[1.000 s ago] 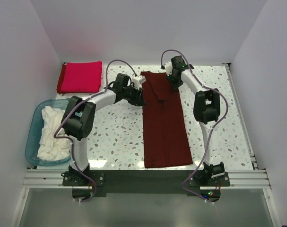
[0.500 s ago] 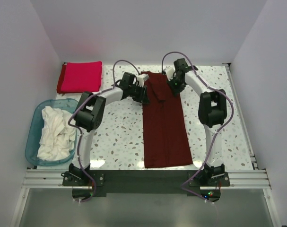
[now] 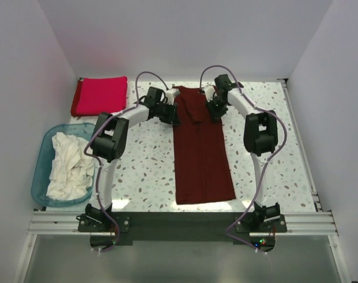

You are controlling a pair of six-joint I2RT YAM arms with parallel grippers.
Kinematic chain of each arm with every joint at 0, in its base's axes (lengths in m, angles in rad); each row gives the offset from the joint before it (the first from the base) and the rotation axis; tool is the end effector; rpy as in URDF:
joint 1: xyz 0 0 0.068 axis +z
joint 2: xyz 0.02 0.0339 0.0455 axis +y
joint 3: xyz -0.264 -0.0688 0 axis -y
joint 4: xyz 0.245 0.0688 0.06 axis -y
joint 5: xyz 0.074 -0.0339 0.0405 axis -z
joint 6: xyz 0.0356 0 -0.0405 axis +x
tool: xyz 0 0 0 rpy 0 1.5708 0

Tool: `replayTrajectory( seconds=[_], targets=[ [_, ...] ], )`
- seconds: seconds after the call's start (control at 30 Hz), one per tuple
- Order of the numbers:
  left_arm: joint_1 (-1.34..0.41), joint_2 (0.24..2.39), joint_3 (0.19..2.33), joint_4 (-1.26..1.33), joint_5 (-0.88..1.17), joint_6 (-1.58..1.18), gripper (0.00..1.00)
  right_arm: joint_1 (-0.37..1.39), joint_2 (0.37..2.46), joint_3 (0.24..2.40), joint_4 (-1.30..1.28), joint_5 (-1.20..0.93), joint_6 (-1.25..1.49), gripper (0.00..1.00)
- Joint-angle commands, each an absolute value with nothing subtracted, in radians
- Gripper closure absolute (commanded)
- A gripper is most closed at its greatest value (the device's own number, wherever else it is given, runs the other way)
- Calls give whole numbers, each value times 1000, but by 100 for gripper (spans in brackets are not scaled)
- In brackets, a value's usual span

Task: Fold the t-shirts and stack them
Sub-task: Fold the tshirt

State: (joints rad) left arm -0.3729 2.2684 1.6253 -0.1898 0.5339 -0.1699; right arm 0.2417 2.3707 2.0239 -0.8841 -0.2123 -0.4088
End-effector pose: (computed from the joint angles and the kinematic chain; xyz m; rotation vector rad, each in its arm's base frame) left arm 0.4516 -0.1961 0.1395 0.5009 2.3871 -0.8905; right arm 0.4802 0.1261 0.1680 -0.9348 2.6133 0.2549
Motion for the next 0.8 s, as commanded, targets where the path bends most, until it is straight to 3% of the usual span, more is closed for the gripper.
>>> replayTrajectory(
  seconds=[0.0, 0.33, 0.63, 0.77],
  targets=[
    [-308, 2309, 1660, -273, 445, -104, 72, 242, 2466, 2112, -845, -236, -347, 85],
    [-238, 2433, 1833, -373, 407, -23, 71, 245, 2551, 2200, -787, -235, -204, 83],
    [-232, 2448, 1859, -361, 436, -18, 71, 247, 2580, 2244, -746, -196, -187, 80],
    [-230, 2433, 1876, -339, 436, -5, 64, 247, 2586, 2287, -770, -212, -190, 75]
  ],
)
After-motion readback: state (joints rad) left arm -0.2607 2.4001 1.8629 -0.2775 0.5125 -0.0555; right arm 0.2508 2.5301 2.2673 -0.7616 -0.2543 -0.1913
